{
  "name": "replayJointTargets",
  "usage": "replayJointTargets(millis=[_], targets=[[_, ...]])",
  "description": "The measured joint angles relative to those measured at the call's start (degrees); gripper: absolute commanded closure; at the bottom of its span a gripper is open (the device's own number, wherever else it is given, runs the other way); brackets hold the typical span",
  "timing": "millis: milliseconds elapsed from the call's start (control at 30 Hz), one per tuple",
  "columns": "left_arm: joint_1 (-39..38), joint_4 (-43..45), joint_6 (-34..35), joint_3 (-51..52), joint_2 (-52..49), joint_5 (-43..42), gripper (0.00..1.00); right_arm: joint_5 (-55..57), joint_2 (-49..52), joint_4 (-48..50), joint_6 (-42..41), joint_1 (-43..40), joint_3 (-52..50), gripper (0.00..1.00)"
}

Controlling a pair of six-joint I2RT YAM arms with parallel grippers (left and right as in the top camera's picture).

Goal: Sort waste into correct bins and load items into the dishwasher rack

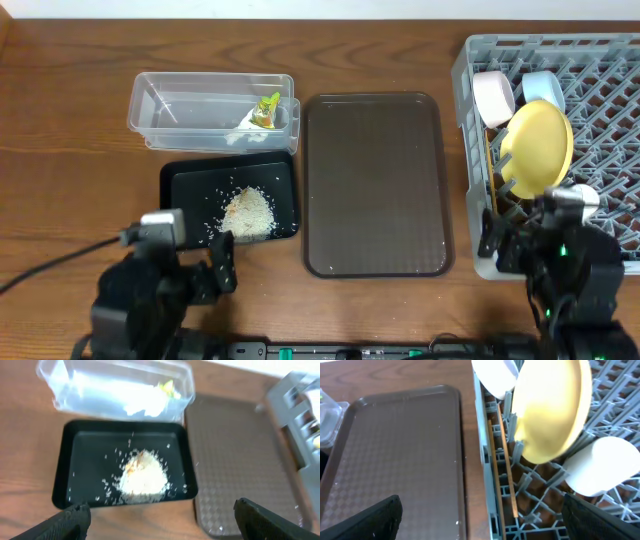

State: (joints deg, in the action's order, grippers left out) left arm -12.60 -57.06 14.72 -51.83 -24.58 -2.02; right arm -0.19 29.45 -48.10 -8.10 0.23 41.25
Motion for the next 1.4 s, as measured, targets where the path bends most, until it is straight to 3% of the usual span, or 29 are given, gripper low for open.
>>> replayJointTargets(millis=[200, 533, 833, 967, 1167, 1400], targets=[[0.0, 0.0, 0.0, 0.1, 5.9, 0.0, 0.06, 0.6, -5.6, -5.4, 0.0, 0.0, -2.0, 0.01], [0.0, 0.0, 0.0, 0.5, 6.2, 0.0, 0.05, 1.1, -5.7, -15.2, 0.1, 0.0, -2.4, 0.01], [0.0, 0.0, 0.0, 0.6, 6.2, 0.0, 0.05, 1.1, -6.4, -15.4, 0.2, 0.0, -2.5, 0.01], [0.0, 0.0, 0.0, 0.6, 6.2, 0.0, 0.05, 1.2, -12.2, -15.2, 0.2, 0.7, -2.7, 0.01], [0.0, 0.1, 0.0, 0.7, 6.1, 0.0, 0.05, 1.2, -24.2, -6.4, 0.3, 4.6, -7.5, 0.01], [0.0, 0.0, 0.0, 0.7, 6.2, 0.0, 0.05, 1.3, -28.7, 19.4, 0.6, 5.3, -22.7, 0.01]])
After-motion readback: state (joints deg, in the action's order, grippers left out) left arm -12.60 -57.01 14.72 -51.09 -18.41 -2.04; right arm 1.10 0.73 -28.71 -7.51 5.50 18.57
